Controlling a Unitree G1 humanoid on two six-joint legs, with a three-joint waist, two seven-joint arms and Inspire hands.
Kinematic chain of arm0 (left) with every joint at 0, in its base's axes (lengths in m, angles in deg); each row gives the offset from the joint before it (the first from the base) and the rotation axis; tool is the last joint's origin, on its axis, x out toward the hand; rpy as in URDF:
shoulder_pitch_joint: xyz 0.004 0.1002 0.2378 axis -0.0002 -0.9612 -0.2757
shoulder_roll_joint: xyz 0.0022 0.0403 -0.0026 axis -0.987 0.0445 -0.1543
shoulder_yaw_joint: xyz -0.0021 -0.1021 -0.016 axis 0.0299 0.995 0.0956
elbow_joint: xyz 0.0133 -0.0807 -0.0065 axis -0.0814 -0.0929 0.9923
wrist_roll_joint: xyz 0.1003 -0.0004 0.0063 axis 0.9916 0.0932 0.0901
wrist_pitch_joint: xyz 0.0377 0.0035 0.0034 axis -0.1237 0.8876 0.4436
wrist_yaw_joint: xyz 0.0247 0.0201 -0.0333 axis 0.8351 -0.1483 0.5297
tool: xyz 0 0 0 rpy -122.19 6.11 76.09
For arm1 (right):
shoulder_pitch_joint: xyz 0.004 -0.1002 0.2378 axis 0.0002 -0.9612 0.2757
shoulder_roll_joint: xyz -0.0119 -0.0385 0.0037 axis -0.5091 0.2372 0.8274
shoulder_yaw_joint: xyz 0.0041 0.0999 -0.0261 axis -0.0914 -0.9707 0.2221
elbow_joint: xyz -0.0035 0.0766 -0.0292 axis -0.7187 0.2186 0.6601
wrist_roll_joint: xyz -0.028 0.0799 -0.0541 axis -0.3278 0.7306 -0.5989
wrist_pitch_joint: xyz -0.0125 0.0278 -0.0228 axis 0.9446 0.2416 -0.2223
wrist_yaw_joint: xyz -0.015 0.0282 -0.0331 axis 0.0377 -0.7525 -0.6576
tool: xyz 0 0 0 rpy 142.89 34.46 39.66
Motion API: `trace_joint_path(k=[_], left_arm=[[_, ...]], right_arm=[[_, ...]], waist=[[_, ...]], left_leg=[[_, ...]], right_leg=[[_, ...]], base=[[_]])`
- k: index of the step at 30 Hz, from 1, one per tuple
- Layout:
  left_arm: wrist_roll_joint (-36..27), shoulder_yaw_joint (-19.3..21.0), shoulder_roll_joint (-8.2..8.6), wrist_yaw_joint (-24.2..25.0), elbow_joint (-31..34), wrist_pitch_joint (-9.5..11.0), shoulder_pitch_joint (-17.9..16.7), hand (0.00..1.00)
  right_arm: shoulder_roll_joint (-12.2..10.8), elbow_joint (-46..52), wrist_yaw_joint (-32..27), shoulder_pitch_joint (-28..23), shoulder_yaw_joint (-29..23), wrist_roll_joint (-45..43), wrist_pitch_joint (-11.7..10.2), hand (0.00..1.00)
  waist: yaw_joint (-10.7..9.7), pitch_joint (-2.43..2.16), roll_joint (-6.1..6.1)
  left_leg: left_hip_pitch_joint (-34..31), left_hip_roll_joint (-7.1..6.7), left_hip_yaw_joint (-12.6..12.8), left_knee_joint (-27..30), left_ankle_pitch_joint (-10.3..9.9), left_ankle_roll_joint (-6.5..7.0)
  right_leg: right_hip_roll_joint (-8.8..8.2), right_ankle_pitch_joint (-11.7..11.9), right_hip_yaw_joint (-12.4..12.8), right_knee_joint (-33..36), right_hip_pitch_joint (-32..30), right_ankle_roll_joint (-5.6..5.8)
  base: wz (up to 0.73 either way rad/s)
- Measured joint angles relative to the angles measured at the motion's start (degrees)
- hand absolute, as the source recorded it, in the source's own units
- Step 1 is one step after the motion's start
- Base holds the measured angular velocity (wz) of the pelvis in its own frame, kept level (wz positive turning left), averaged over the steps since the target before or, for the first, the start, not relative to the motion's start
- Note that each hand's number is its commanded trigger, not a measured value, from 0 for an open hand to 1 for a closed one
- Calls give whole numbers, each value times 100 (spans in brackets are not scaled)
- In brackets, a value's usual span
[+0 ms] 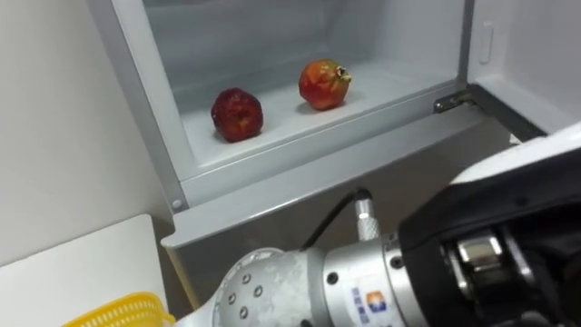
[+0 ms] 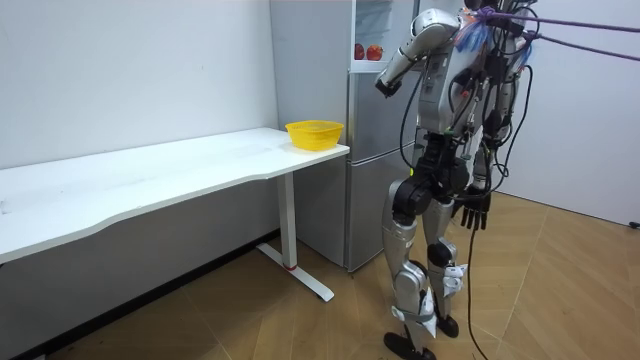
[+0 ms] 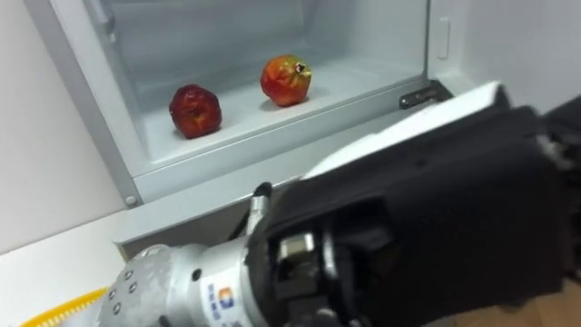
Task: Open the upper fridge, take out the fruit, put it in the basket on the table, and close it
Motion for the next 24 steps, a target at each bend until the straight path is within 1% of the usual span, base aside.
trace_joint_path(k=[1, 4, 8, 10, 11, 15, 17, 18, 19, 20, 21, 22, 23, 24], left_arm=[[0, -2, 39, -5, -26, 0, 0, 0], [0, -2, 46, -68, -27, 0, 1, 0], [1, -4, 88, -113, -34, 3, 1, 0], [2, -5, 89, -130, -34, 6, 0, 0], [2, -5, 86, -137, -35, 7, 0, 0], [76, -21, 36, -227, -100, 7, 0, 0], [343, -20, 28, -254, -152, 8, -4, 0], [588, -19, 8, -282, -161, 9, -31, 0], [801, -8, -94, -350, -137, 11, -95, 0], [904, 16, -148, -369, -110, 11, -146, 0], [1138, 105, -301, -445, -4, 15, -336, 0], [1409, 294, -470, -486, 122, 17, -590, 0], [1520, 409, -560, -506, 175, 17, -702, 0], [1685, 700, -757, -580, 362, 17, -939, 0]], right_arm=[[-1, -4, -13, 18, 4, 0, -3, 0], [-3, -9, -55, 54, 53, 6, -6, 0], [1, -20, -72, 50, 171, 47, -19, 0], [3, -17, -86, 50, 220, 98, -31, 0], [3, -10, -81, 49, 223, 96, -34, 0], [0, -5, -64, 49, 233, 97, -69, 0], [-1, 4, -64, 61, 234, 95, -70, 0], [-2, -9, -62, 61, 228, 79, -78, 0], [0, -11, -70, 63, 215, 84, -96, 0], [3, -14, -83, 63, 212, 88, -115, 0], [-1, -13, -126, 66, 197, 100, -164, 0], [-1, -10, -137, 73, 118, 96, -201, 0], [-1, -8, -142, 74, 97, 102, -216, 0], [-2, -10, -149, 72, 88, 98, -265, 0]], waist=[[-25, 4, 7], [-105, 14, 15], [-116, 28, 3], [-112, 57, -21], [-104, 63, -29], [-86, 111, -96], [-8, 124, -116], [65, 131, -126], [164, 134, -130], [225, 134, -130], [317, 137, -138], [449, 144, -151], [546, 148, -157], [716, 137, -189]], left_leg=[[8, 5, 0, -7, 0, 0], [16, 37, 0, -19, 0, -1], [8, 40, 1, -23, -1, -1], [3, 40, 1, -37, -1, -2], [4, 40, 3, -45, -1, -2], [22, 43, 6, -83, 0, -2], [23, 39, 2, -94, 0, -3], [24, 42, -5, -94, 0, -3], [23, 43, -21, -105, 0, -3], [23, 43, -21, -111, 0, -3], [23, 40, -54, -113, 1, -4], [8, 49, -113, -115, 4, -7], [-2, 51, -110, -113, 5, -9], [-59, 52, -116, -99, 11, -19]], right_leg=[[5, 0, 5, -1, -1, -5], [12, -5, 7, -3, -6, -13], [11, -4, 12, -13, -18, -14], [11, -5, 4, -16, -32, -14], [12, -5, 5, -13, -36, -14], [21, -3, -4, -5, -27, -15], [19, -3, -23, -2, -22, -15], [20, -2, -30, 5, -29, -16], [26, -2, -29, 15, -29, -17], [32, 1, -23, 15, -27, -22], [37, 5, -34, 17, -21, -28], [39, 4, -48, 46, -28, -37], [36, -4, -54, 79, -51, -50], [38, -12, -70, 95, -99, -62]], base=[[-6], [0], [-1], [0], [0], [0], [0], [0], [-4], [0], [-3], [-4], [-3], [14]])
